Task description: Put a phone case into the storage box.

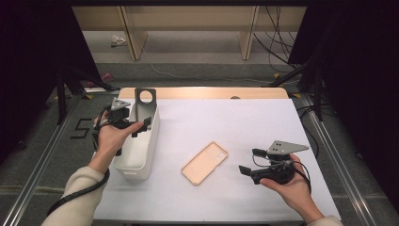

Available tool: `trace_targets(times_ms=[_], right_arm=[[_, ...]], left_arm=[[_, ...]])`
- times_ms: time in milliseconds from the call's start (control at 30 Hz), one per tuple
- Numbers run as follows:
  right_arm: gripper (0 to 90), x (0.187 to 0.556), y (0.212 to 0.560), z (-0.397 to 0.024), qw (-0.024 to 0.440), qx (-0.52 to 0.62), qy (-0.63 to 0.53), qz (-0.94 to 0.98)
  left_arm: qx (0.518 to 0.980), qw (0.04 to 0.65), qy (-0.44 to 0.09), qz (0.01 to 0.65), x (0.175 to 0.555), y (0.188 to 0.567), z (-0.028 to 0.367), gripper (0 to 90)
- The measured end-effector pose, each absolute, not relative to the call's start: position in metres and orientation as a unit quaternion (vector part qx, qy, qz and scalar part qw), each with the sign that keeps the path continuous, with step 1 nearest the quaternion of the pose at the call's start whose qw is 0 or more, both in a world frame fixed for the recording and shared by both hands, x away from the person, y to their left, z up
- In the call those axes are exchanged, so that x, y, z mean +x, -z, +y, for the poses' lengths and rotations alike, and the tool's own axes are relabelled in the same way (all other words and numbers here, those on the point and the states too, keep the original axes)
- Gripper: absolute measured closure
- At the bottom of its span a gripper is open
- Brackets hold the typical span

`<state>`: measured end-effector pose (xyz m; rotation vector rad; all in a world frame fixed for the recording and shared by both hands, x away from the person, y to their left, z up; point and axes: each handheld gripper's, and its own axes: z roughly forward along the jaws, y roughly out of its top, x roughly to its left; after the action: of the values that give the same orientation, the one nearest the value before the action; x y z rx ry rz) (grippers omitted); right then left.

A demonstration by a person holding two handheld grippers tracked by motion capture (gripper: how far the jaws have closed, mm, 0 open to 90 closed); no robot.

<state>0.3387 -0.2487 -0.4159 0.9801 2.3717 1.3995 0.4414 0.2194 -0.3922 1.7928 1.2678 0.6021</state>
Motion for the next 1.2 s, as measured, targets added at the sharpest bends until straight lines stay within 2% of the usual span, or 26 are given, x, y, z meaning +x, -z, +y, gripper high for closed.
trace_targets(times_ms=[733,967,1200], right_arm=[[16.0,0.342,0.416,-0.243,0.102,0.324,-0.477,0.811],[16.0,0.344,0.418,-0.239,0.1,0.32,-0.475,0.813],[16.0,0.345,0.418,-0.24,0.102,0.323,-0.475,0.812]], left_arm=[[0.753,0.486,-0.222,0.385,0.36,0.406,0.199,0.7],[0.764,0.495,-0.217,0.352,0.345,0.41,0.191,0.8],[0.77,0.492,-0.214,0.345,0.342,0.414,0.186,0.7]])
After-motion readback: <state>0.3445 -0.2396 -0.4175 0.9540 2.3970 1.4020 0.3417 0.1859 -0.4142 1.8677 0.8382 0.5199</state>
